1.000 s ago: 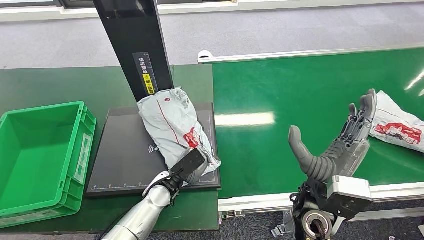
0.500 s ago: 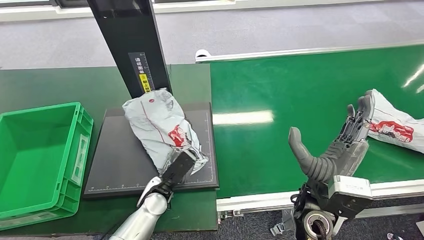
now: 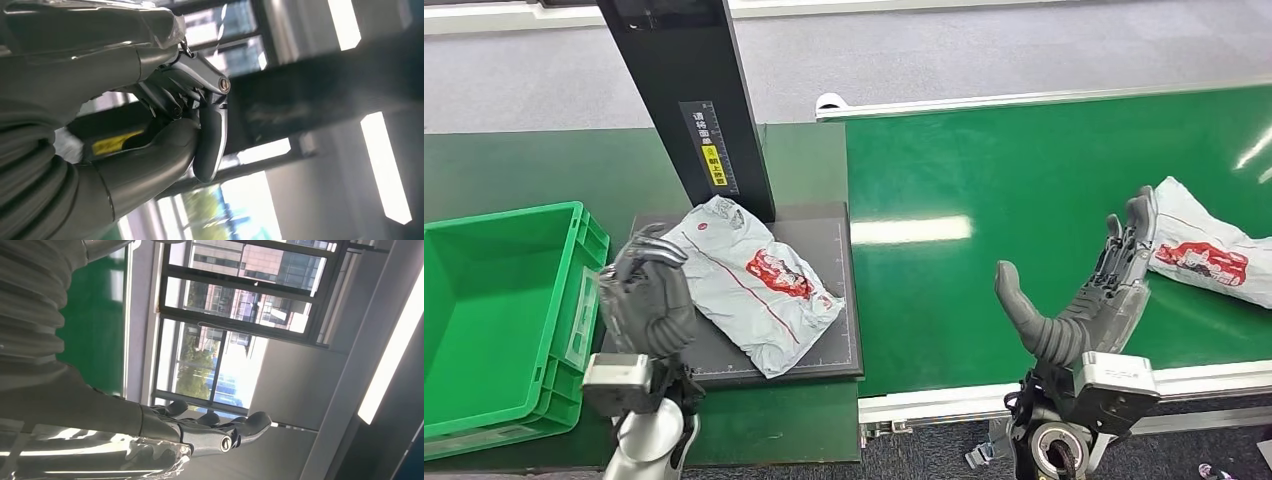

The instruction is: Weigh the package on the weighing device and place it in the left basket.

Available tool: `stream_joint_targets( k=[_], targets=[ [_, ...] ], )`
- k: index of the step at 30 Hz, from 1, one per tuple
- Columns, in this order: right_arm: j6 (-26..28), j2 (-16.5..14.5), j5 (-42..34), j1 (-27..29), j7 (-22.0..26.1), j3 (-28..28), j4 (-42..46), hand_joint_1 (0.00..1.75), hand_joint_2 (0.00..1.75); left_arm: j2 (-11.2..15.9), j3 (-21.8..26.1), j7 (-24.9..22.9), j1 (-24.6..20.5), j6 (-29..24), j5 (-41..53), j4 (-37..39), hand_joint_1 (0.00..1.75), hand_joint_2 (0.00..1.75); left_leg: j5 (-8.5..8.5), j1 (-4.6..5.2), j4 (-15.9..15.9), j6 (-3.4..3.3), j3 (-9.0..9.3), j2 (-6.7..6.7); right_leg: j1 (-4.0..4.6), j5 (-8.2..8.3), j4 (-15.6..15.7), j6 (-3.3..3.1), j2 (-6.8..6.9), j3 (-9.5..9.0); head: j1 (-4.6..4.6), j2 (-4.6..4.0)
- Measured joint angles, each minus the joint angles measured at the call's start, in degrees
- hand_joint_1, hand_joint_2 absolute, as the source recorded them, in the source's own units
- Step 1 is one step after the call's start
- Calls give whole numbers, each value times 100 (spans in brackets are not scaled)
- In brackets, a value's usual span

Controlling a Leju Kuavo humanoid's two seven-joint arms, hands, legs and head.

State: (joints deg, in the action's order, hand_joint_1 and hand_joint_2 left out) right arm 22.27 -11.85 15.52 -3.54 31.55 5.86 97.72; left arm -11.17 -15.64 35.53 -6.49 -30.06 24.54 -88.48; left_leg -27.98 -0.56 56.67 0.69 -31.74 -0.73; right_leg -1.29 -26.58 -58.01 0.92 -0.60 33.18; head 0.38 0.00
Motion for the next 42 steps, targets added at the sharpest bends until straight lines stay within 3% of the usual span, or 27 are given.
stream_joint_targets(
  k=[2,3,6,7,11,14,16,21,25,29,33,42],
  targets=[
    [-17,0,-48,29,27,-8,-17,0,175,51,-16,150,86,-138,-131,-324,175,175,0,0,0,0,0,0,0,0,0,0,0,0,0,0],
    [-33,0,-66,41,35,-11,-26,0,175,76,-28,198,124,-184,-174,-457,163,175,0,0,0,0,1,1,0,0,0,0,0,0,0,0],
    [-85,0,-131,53,51,-23,-61,0,175,143,-71,202,185,-288,-75,-722,33,175,1,0,0,0,2,0,0,0,0,0,0,-1,1,0],
    [-95,0,-148,53,54,-25,-74,0,175,163,-87,104,190,-297,87,-756,1,175,1,0,0,0,3,0,0,0,0,0,0,-1,1,0],
    [-179,0,-177,51,54,-33,-119,0,175,236,-195,-983,67,56,1529,-543,0,175,1,1,1,0,5,-3,-1,1,2,1,2,-2,1,0],
    [-317,0,-177,43,17,-36,-135,0,175,257,-267,-1977,-224,243,3289,144,0,175,2,1,1,0,6,-2,-2,4,2,1,2,-3,1,0],
    [-380,-1,-158,36,-9,-39,-138,0,175,257,-299,-2322,-405,229,4082,621,0,175,2,1,1,0,6,2,-1,7,1,0,-1,-2,0,0],
    [-408,-2,-144,18,-30,-50,-139,0,175,253,-344,-2457,-657,188,4383,1313,0,175,2,0,1,0,3,2,-1,7,1,-1,-1,4,0,0],
    [-477,-10,-117,17,-49,-69,-140,0,175,258,-362,-2745,-812,476,4930,1666,0,175,2,1,1,0,-3,2,-1,6,1,-1,0,9,1,0],
    [-578,-14,-123,7,-45,-81,-166,0,175,279,-374,-3092,-1142,760,5552,2345,0,175,3,1,1,0,-3,2,-1,8,1,-1,0,8,1,0],
    [-605,-13,-161,-30,-7,-91,-217,0,175,325,-329,-3434,-1559,718,6071,3202,0,175,6,1,1,0,-3,2,-1,11,0,1,0,7,0,0],
    [-680,-13,-241,-194,-7,-101,-337,0,175,452,-3,-3455,-2326,1284,6202,4832,0,175,6,0,1,0,0,1,0,10,-2,1,0,-2,1,0]
  ],
)
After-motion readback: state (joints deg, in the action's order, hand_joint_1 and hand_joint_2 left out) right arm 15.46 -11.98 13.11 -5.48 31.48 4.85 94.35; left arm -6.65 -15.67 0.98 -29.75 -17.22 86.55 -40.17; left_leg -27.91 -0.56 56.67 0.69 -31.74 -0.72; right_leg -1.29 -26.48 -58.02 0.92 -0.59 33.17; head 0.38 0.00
